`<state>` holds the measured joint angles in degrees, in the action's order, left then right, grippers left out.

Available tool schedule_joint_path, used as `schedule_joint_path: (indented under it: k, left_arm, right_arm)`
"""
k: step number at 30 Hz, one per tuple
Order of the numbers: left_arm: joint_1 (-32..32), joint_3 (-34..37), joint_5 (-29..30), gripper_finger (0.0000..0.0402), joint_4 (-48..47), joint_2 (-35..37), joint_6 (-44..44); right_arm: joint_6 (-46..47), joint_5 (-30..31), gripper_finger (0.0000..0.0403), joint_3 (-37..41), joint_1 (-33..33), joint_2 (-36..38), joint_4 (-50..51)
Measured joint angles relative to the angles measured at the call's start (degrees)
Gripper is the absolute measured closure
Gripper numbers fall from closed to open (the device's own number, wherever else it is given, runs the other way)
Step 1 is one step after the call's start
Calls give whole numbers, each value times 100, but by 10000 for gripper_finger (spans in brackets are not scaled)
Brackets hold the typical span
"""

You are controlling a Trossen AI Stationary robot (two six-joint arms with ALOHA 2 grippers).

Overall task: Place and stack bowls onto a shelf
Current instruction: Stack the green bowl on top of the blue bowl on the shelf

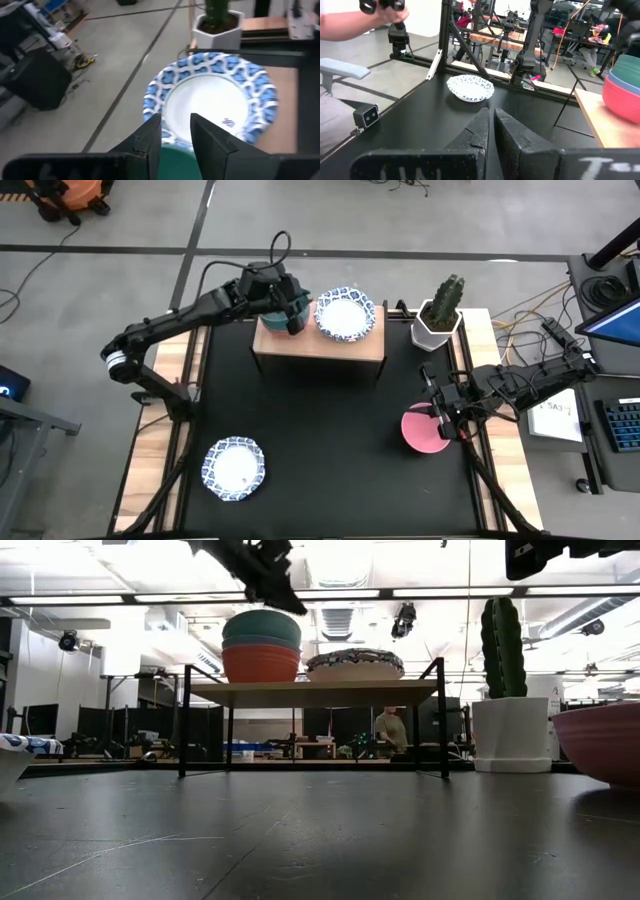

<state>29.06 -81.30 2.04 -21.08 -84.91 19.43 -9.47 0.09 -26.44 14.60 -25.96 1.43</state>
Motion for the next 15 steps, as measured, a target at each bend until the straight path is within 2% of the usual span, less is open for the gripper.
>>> schedule_joint_path:
  k: [15]
  left_arm:
    - [73, 1261, -17, 323, 1217, 10, -665]
  right_arm:
    - [-2, -1, 385, 0, -1, 0, 1]
